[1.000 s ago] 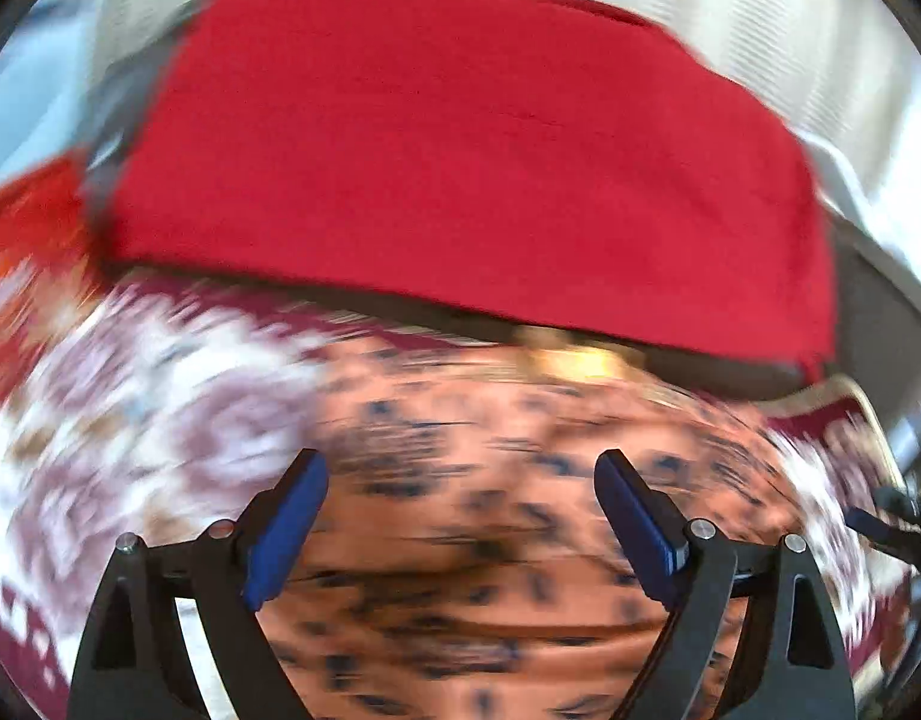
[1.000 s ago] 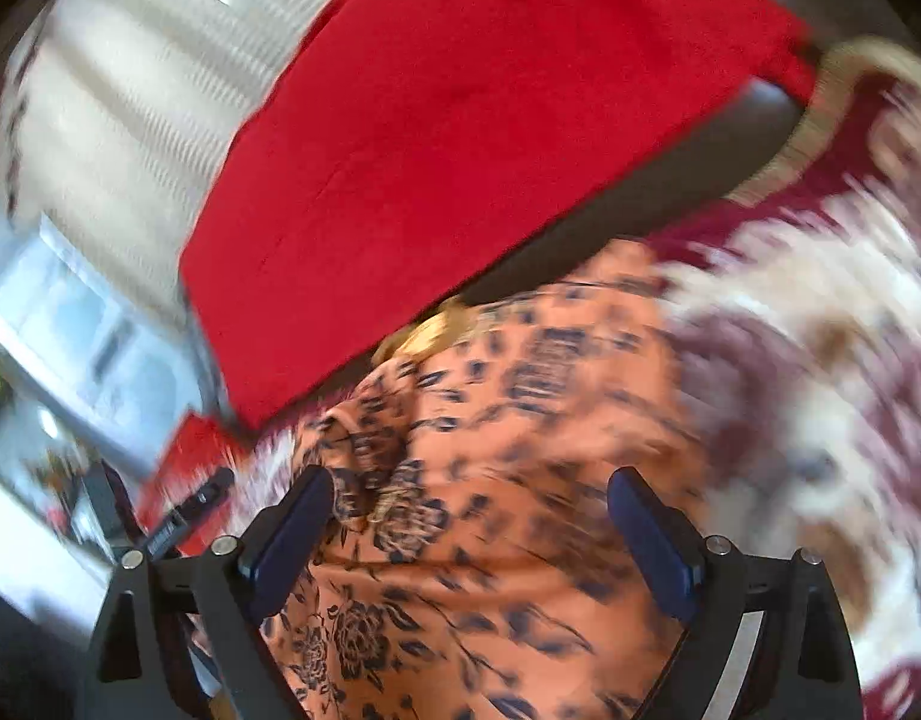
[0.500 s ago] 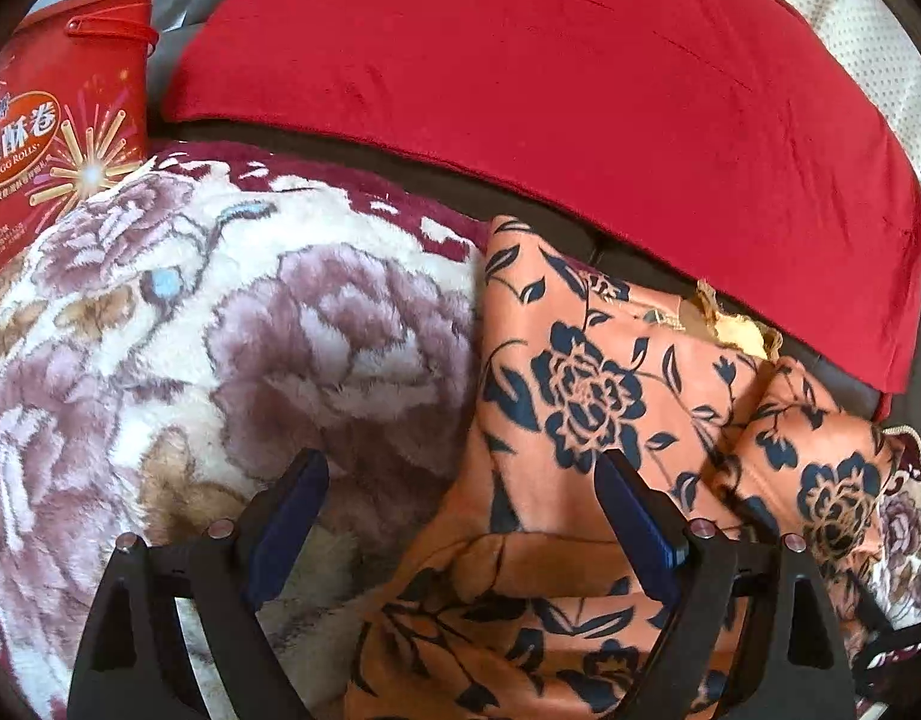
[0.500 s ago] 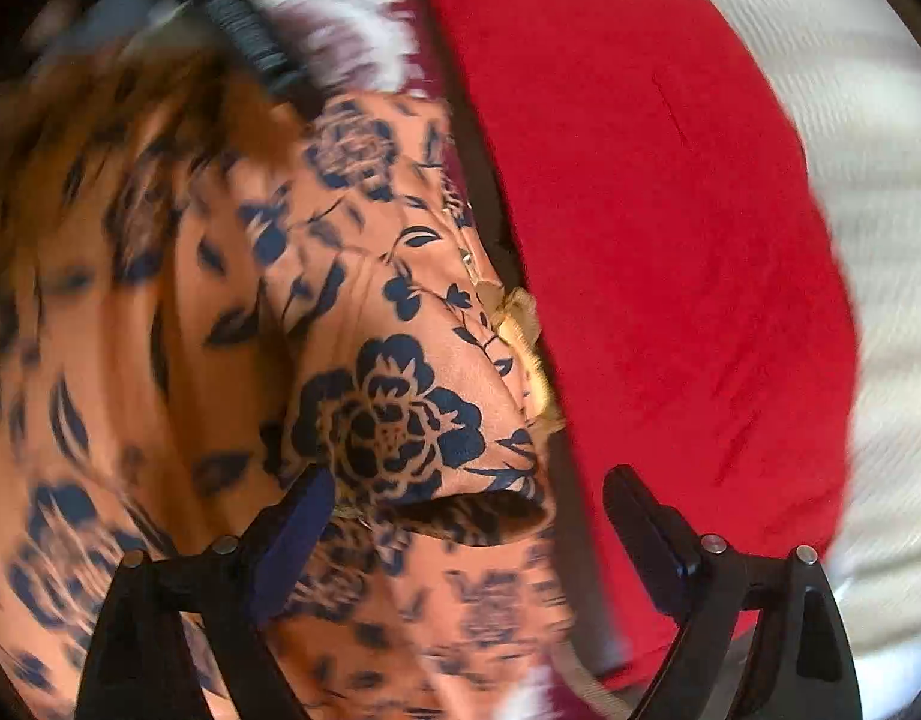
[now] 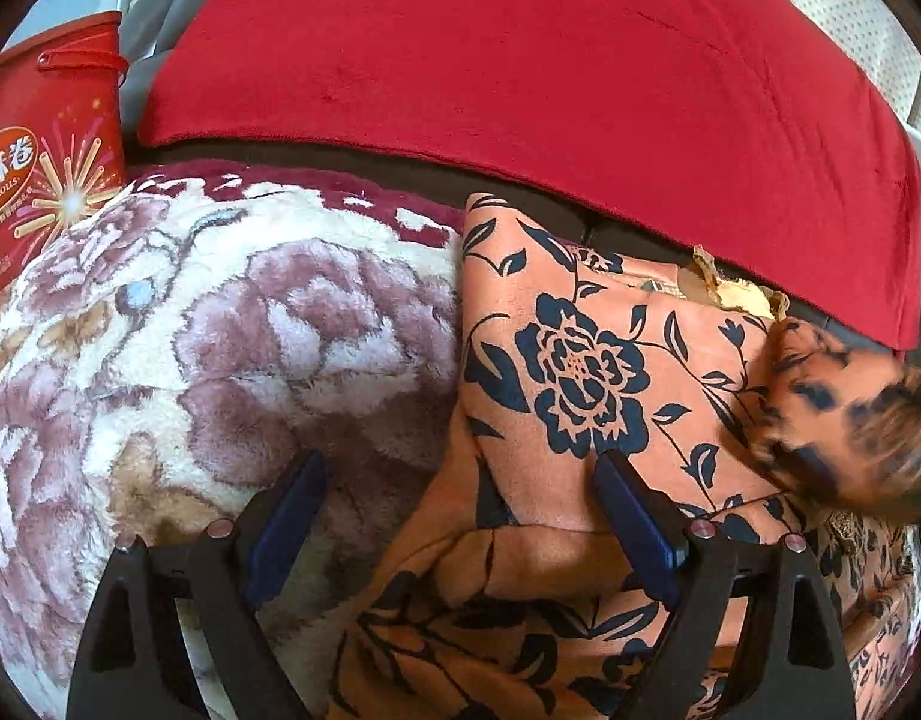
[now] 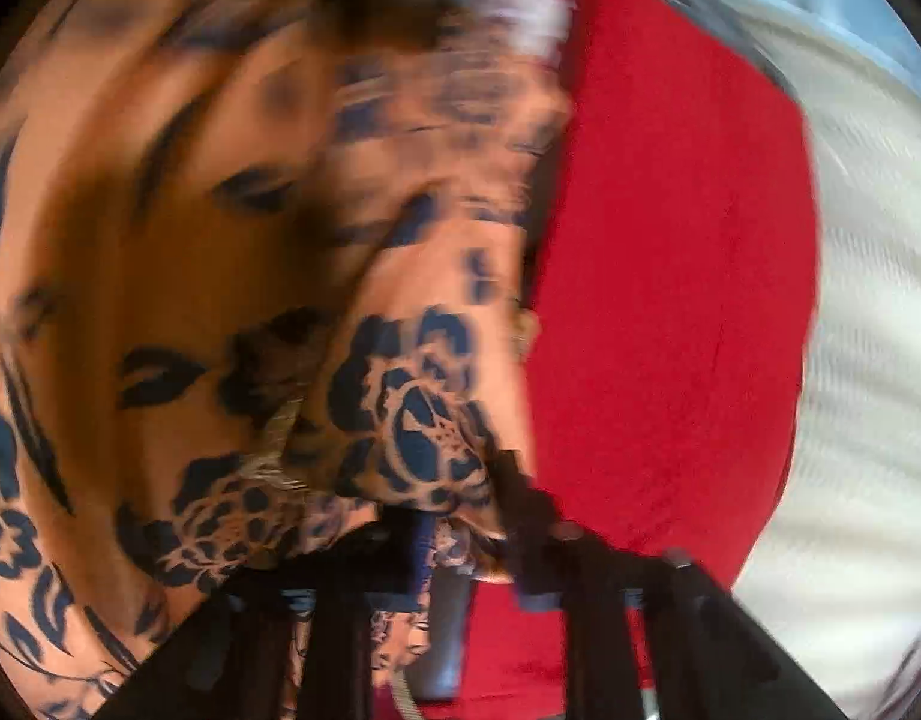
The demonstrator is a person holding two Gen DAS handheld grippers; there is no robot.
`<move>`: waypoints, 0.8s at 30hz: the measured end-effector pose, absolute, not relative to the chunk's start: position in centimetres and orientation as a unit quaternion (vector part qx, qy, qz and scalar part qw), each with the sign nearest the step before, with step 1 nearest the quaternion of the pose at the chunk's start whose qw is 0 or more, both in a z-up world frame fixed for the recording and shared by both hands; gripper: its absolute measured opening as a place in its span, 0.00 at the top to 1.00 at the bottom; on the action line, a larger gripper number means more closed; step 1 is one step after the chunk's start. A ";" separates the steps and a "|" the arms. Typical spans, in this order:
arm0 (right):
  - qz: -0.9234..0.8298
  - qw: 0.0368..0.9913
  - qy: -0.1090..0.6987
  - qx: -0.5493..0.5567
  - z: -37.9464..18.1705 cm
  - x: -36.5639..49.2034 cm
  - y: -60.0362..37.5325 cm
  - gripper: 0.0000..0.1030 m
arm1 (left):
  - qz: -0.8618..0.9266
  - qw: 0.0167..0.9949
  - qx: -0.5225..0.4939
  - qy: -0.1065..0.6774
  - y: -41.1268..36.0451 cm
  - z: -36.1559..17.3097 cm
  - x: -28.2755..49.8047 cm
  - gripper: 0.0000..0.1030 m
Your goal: Fold small clothes
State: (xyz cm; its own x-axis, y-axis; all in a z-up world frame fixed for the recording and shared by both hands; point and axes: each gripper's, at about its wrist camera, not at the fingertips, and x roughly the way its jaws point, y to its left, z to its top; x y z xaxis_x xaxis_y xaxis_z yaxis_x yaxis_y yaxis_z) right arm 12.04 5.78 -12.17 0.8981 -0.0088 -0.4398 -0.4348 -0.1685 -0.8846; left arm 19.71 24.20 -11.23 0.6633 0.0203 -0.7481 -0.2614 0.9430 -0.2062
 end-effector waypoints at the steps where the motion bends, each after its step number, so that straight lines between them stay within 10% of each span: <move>1: 0.175 0.671 0.176 -0.699 -10.0 12.7 5.7 0.87 | 0.079 0.900 -0.147 0.403 24.2 -11.1 19.6 0.12; 6: 0.187 0.891 0.356 -0.211 0.3 19.4 -5.4 0.87 | 0.081 0.902 -0.133 0.403 23.9 -11.4 19.9 0.11; 12: 0.132 0.811 0.458 0.339 -10.7 20.4 -23.8 0.68 | 0.087 0.903 -0.116 0.405 23.3 -11.5 19.9 0.09; 16: 0.172 0.780 0.414 0.437 -12.4 19.3 -26.2 0.23 | 0.090 0.903 -0.110 0.405 23.2 -11.5 20.0 0.08; 21: 0.179 0.774 0.442 0.417 -11.3 21.8 -24.5 0.22 | 0.090 0.903 -0.109 0.405 23.2 -11.7 20.1 0.07; 23: 0.172 0.781 0.455 0.393 -11.4 23.4 -24.3 0.42 | 0.090 0.903 -0.109 0.405 23.2 -11.7 20.1 0.07; 24: 0.164 0.791 0.468 0.359 -10.8 24.2 -23.4 0.90 | 0.090 0.903 -0.110 0.405 23.2 -11.7 20.1 0.07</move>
State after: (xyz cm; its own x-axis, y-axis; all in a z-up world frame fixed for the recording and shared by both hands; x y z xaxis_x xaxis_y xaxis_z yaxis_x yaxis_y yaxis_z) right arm 24.15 -23.44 -10.82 0.5091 0.5947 -0.6222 0.0773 0.6884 0.7212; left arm 20.12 23.20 -11.68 0.6558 0.0734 -0.7514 -0.2511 0.9598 -0.1254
